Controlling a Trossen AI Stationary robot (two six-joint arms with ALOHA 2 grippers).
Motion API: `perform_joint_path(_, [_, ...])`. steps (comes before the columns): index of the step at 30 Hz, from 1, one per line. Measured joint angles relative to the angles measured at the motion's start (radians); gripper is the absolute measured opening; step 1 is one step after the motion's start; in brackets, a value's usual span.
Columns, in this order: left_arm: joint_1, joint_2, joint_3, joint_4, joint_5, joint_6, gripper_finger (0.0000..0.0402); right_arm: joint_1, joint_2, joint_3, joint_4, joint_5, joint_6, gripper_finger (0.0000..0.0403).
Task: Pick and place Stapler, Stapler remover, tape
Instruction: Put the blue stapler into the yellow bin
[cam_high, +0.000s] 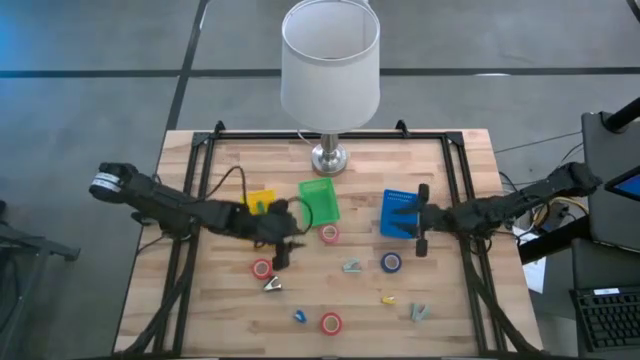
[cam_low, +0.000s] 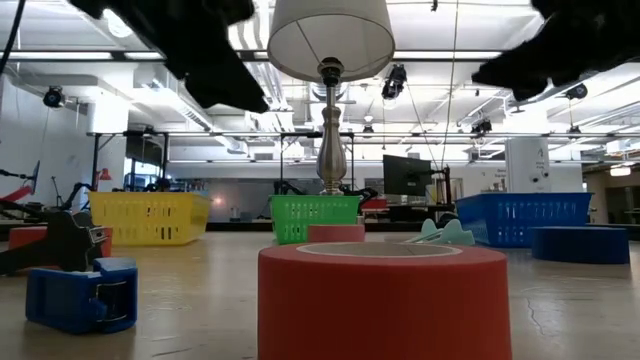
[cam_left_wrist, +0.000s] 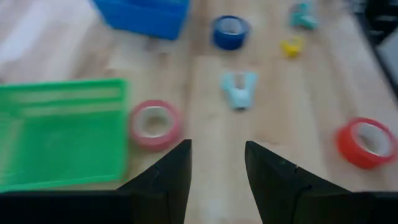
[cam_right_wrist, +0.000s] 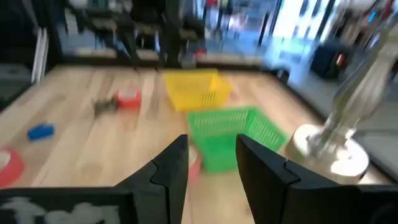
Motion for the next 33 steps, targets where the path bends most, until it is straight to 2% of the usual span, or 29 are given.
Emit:
perform_joint_path(7, [-0.17, 0.001, -0.113, 0.283, -0.009, -0.045, 0.0154, 0.0, 0.187, 0.106, -0.169, -0.139, 0.048, 0.013])
perform_joint_path(13, [-0.266, 0.083, -0.173, 0.549, -0.061, -0.057, 0.0151, -0.001, 0.324, 0.169, -0.19, -0.145, 0.014, 0.013])
perform_joint_path(17, [-0.292, 0.196, -0.119, 0.554, -0.065, -0.085, 0.0151, -0.001, 0.398, 0.201, -0.192, -0.145, -0.033, 0.013])
perform_joint_path(24, [-0.316, 0.377, 0.016, 0.494, 0.001, -0.129, 0.0151, -0.001, 0.504, 0.265, -0.195, -0.146, -0.115, 0.013])
perform_joint_path(33, [-0.375, 0.479, 0.119, 0.351, 0.02, -0.123, 0.0151, -0.001, 0.581, 0.321, -0.21, -0.208, -0.225, 0.013])
